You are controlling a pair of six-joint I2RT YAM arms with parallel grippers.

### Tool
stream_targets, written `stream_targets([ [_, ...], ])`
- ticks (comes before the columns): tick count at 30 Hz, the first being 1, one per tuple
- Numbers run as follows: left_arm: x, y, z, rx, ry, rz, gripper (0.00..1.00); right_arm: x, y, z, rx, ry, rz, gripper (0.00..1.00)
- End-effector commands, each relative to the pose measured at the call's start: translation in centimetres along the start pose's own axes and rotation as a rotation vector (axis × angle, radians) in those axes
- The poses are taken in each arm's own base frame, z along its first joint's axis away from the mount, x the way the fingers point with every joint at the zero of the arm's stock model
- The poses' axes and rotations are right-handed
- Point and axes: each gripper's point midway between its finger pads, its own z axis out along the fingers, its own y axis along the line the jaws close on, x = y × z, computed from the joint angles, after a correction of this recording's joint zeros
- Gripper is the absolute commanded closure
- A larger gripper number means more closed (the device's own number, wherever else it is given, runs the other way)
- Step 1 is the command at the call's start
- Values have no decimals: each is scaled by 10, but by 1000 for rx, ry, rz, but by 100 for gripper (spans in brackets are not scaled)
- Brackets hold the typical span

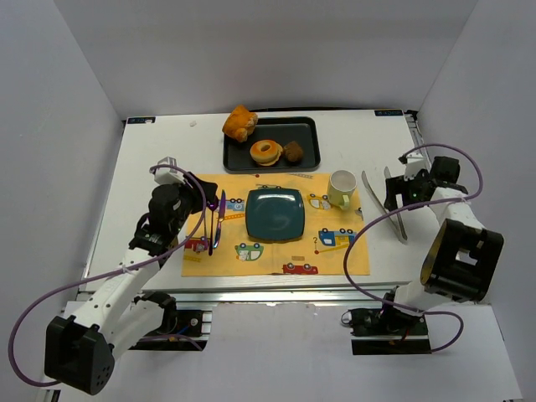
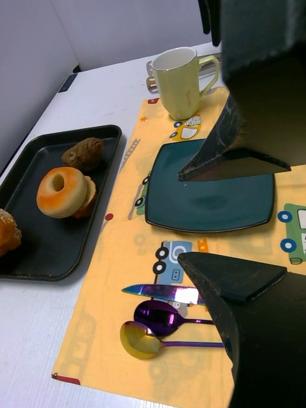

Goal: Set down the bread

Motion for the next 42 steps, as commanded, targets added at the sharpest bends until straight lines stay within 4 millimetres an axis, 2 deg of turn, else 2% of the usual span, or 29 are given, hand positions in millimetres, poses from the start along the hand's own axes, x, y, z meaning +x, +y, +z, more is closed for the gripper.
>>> stream_targets([
  [1,-3,-4,2,24,-13,-2,42,-1,-14,16,104,33,0,11],
  [4,-2,-3,3,24,-12,-2,42,9,-11,33,65,82,8,10],
  [8,-2,-2,3,17,-14,-2,42,22,-20,49,78,139,3,13],
  [12,-2,0,3,10,-13,2,42,37,-16,58,43,186,-17,20],
  [13,-2,0,4,7,-11,2,42,43,-13,58,22,200,-27,27],
  [16,-1,1,5,4,-10,5,42,47,-2,59,-28,194,-52,39],
  [17,-1,0,5,6,-10,5,42,47,2,60,-52,184,-52,51],
  [19,-1,-1,6,10,-7,5,42,45,7,61,-83,174,-55,66],
  [20,-1,-1,8,9,-4,5,42,39,7,61,-92,161,-64,83],
  [22,0,-2,8,8,3,12,42,29,10,57,-116,142,-63,95],
  [23,-3,-2,8,7,-2,18,42,10,5,52,-108,106,-82,100],
  [26,-5,-3,8,3,-3,21,42,-36,8,35,-108,10,-145,100],
  [27,-5,-2,8,2,-4,23,42,-69,11,29,-98,-44,-201,100],
  [28,-6,-3,8,3,-6,22,42,-84,16,21,-100,-63,-227,91],
  [29,-5,-3,8,5,-6,21,42,-102,20,16,-99,-90,-259,89],
  [31,-5,-4,9,9,-4,18,42,-165,46,-1,-121,-197,-399,80],
  [34,-5,-4,9,9,-1,18,42,-193,67,-6,-145,-233,-507,72],
  [35,-6,-5,9,8,1,18,42,-213,85,-9,-159,-266,-606,70],
  [39,-7,-3,6,-3,-3,23,42,-220,115,10,-216,-228,-717,65],
  [40,-8,-3,5,-4,-7,23,42,-233,120,5,-214,-253,-758,63],
  [42,-7,-1,4,-8,-9,18,42,-240,143,5,-240,-259,-840,62],
])
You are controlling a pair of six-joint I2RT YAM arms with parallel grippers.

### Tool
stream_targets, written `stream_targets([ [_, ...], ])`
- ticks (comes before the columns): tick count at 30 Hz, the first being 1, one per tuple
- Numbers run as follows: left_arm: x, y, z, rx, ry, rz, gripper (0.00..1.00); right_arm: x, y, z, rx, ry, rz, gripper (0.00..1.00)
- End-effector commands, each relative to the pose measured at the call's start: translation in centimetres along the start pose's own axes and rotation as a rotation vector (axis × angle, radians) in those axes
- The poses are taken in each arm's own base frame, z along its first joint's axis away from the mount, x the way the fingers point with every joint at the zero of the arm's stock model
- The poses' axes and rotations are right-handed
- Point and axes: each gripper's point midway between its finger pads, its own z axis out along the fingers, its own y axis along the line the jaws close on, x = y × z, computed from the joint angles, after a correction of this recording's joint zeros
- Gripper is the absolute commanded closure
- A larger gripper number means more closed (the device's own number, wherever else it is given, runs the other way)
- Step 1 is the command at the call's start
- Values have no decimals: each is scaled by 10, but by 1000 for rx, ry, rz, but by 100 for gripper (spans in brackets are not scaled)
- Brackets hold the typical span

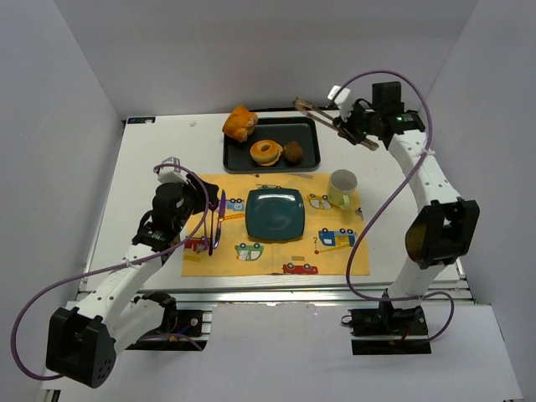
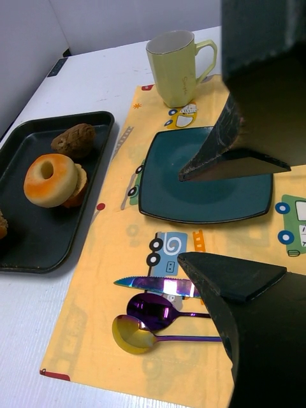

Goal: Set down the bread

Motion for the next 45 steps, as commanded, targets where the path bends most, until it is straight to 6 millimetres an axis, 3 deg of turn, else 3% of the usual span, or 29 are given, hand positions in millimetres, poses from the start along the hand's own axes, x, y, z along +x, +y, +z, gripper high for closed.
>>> stream_targets([
  [1,-18,-8,-6,17,-48,-3,42,-5,21,14,-87,48,-127,61],
  [3,-18,-8,-6,17,-48,-4,42,-24,40,23,-114,32,-211,60],
  [8,-19,-8,-6,9,-49,2,42,-39,70,44,-142,51,-367,56],
  [15,-19,-5,-5,0,-49,7,42,-54,85,64,-184,56,-410,56],
  [20,-17,-5,-4,-1,-46,7,42,-51,100,79,-203,95,-456,54],
  [26,-16,-3,-4,-6,-42,11,42,-45,101,104,-202,126,-457,54],
  [31,-15,-2,-4,-5,-46,9,42,-49,98,110,-185,126,-479,54],
  [45,-15,-3,-4,0,-47,4,42,-32,102,129,-170,182,-515,52],
])
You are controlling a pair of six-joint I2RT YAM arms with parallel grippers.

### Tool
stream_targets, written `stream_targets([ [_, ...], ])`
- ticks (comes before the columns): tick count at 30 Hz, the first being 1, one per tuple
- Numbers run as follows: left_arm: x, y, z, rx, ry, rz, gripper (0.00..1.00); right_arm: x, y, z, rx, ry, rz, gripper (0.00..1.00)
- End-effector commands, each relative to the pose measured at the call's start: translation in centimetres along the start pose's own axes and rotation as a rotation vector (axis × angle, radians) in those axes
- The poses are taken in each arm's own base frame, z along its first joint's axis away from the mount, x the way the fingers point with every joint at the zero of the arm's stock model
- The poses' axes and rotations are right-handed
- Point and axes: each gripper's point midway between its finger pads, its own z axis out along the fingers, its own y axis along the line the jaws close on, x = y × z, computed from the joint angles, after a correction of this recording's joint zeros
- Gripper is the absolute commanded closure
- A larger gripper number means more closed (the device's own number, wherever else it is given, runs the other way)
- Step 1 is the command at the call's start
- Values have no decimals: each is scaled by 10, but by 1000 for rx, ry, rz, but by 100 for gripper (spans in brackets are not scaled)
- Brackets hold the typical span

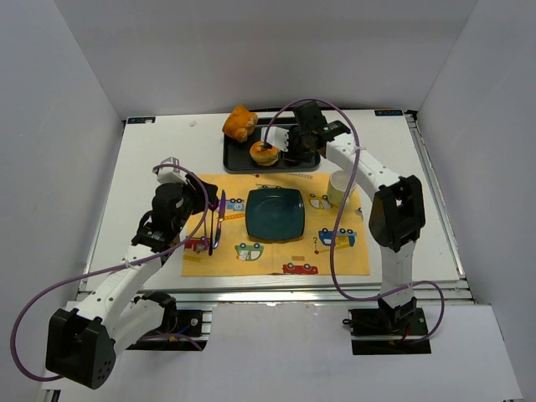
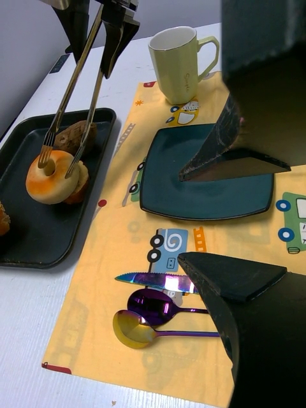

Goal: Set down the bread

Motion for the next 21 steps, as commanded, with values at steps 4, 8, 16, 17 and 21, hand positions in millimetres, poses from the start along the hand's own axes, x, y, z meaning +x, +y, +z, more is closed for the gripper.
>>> stream_targets([
  [4,-15,-5,-4,9,-46,-1,42,-1,-6,11,10,16,-23,54],
  [8,-16,-6,-6,11,-49,-1,42,1,-1,13,-8,21,-13,55],
  [16,-18,-8,-5,20,-53,-7,42,1,-1,13,-14,25,5,61],
  [17,-18,-8,-5,19,-51,-7,42,0,-1,12,-13,21,8,63],
  [21,-19,-8,-6,19,-53,-7,42,-9,-9,4,14,-13,20,78],
])
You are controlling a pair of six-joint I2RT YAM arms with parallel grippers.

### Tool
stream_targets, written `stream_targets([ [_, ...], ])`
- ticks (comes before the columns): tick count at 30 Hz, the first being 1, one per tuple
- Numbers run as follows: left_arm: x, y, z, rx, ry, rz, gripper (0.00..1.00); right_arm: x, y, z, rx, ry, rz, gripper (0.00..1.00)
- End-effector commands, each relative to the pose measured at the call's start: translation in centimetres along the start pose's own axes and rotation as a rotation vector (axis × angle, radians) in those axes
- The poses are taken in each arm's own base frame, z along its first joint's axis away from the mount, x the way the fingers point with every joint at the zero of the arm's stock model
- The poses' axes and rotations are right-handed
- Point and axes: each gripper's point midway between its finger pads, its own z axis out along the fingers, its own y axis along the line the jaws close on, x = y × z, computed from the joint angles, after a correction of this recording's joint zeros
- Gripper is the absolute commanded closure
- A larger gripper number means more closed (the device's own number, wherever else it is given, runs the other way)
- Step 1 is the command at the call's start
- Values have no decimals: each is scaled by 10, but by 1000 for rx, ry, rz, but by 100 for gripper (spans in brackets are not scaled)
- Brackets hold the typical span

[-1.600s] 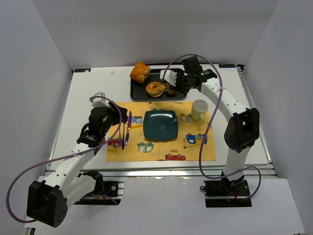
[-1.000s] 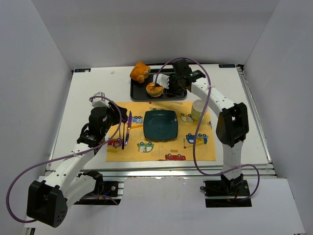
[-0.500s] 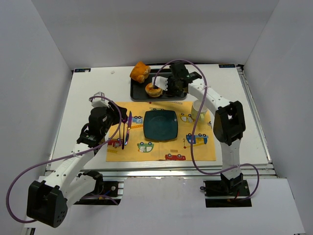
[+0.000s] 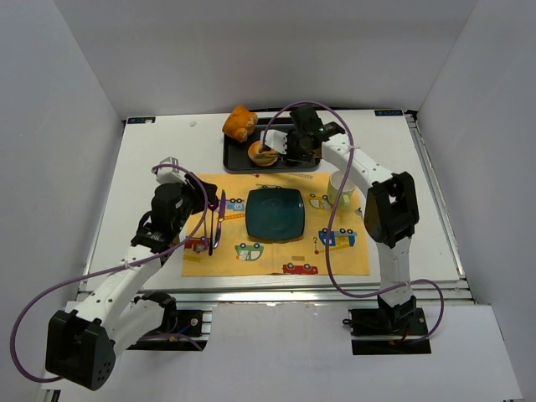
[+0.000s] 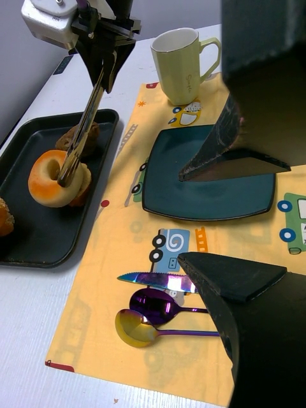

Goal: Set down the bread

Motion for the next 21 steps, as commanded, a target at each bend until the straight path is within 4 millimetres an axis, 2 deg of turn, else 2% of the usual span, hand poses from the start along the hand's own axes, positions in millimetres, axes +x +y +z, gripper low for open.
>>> stream_targets([
  [1,-17,-9,-4,21,-44,-6,42,-23,-19,-21,58,-68,1,80],
  [6,-17,-9,-4,21,-44,-6,42,-41,-30,-44,101,-146,19,88],
  [9,-18,-9,-4,20,-45,-3,42,-51,-23,-57,76,-201,28,90],
  [10,-18,-9,-4,18,-45,-3,42,-56,-21,-68,78,-221,25,90],
  [15,-21,-9,-6,14,-55,-1,42,-49,26,-91,-20,-266,15,91],
  [18,-20,-7,-6,11,-54,0,42,-33,71,-105,-109,-258,16,90],
  [19,-19,-6,-5,8,-52,-1,42,-32,79,-118,-107,-267,7,90],
  [20,-18,-6,-5,7,-51,-1,42,-20,101,-112,-154,-247,18,89],
  [21,-17,-6,-4,7,-49,-1,42,-17,109,-115,-162,-247,20,88],
])
